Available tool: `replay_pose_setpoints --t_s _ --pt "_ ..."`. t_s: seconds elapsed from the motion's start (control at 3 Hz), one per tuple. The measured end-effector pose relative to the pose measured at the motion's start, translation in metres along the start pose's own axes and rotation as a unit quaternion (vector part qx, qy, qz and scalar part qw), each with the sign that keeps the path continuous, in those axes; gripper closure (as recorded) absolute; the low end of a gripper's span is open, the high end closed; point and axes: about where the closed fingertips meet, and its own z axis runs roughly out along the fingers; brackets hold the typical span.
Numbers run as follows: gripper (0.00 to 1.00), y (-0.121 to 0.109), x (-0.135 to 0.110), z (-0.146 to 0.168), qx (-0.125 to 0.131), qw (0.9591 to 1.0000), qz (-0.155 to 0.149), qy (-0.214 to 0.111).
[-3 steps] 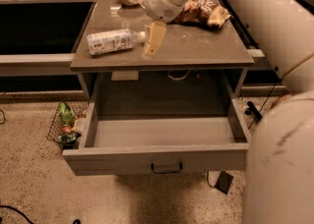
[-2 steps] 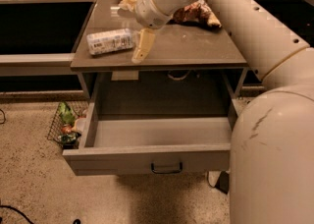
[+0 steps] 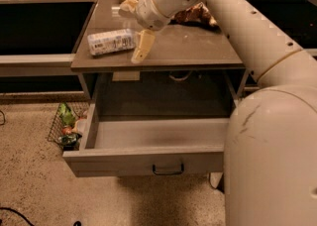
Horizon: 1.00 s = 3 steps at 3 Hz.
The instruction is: Place blue plastic bottle into top drawer
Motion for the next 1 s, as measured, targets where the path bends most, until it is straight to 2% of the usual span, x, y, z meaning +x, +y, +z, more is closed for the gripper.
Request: replay_pose_setpoints --t_s 0.33,0.67,1.0 --pt "0.0 -0.016 0.013 0.02 -0.005 0.9998 0.016 -0.013" --pt "0.0 -0.032 0.021 0.033 0.0 0.9985 0.044 -0.033" --pt "0.0 -0.043 0.026 0.042 0.002 0.9966 0.074 -0.037"
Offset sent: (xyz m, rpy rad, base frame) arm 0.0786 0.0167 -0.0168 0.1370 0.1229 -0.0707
